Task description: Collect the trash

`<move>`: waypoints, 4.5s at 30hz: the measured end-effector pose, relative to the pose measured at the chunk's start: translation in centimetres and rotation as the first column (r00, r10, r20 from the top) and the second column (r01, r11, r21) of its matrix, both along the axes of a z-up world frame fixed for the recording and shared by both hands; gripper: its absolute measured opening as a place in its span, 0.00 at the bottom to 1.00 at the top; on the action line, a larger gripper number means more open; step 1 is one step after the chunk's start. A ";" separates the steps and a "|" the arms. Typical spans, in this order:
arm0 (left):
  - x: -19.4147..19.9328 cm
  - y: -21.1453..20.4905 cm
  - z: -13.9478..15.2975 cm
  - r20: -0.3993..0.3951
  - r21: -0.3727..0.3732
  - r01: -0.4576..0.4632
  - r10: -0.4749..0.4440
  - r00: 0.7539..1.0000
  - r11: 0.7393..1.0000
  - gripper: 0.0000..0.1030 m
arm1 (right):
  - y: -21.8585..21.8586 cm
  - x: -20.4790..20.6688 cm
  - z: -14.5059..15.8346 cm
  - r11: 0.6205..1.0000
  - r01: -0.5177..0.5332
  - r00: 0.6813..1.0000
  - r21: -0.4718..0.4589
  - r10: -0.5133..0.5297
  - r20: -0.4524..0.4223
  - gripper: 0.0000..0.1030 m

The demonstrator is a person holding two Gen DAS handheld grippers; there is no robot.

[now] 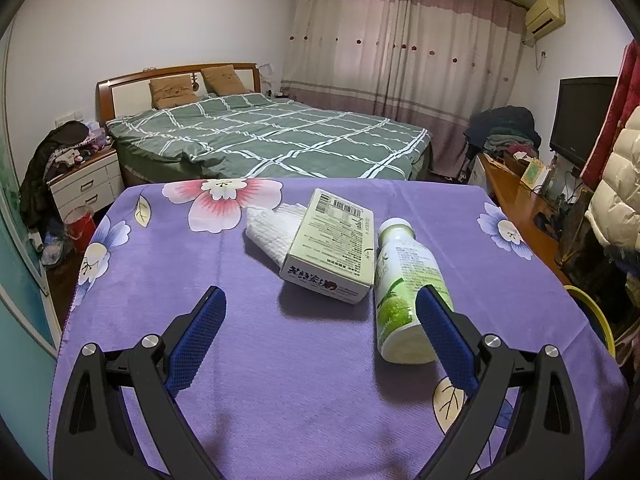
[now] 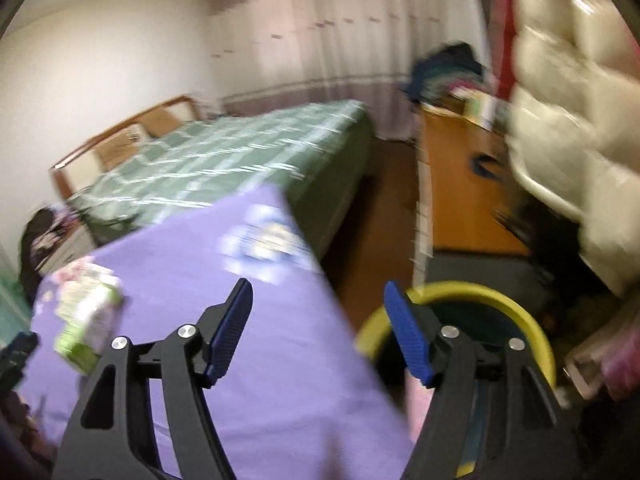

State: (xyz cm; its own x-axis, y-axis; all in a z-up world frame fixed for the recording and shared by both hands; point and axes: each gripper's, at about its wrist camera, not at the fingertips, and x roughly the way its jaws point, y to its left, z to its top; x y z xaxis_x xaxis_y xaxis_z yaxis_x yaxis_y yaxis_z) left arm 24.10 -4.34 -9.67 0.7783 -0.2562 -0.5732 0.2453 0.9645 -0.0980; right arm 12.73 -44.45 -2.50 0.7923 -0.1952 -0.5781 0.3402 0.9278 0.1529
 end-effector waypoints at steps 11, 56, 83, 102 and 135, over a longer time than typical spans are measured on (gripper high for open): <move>0.0 -1.9 -0.7 -0.045 0.000 0.098 -0.098 0.994 0.995 0.95 | 6.3 5.8 -2.0 0.989 -0.114 0.993 -0.097 0.113 -0.015 0.67; -0.1 -8.1 5.0 0.048 0.050 0.125 -0.128 0.991 0.991 0.50 | 6.5 5.6 -2.6 0.988 -0.137 0.991 -0.067 0.136 -0.013 0.69; -4.0 -23.9 8.7 0.077 0.047 0.442 -0.445 0.892 0.896 0.50 | -6.2 -11.7 -1.7 0.993 0.109 0.994 -0.050 -0.109 0.013 0.69; -9.8 -42.2 4.8 -0.016 0.061 0.659 -0.659 0.752 0.750 0.77 | -12.2 -17.2 -3.7 0.961 0.276 0.961 0.008 -0.276 -0.014 0.69; 2.5 -4.5 1.8 -0.067 0.052 0.100 -0.096 0.993 0.994 0.86 | 1.5 -5.9 -2.0 0.997 -0.053 0.997 -0.057 0.049 -0.057 0.69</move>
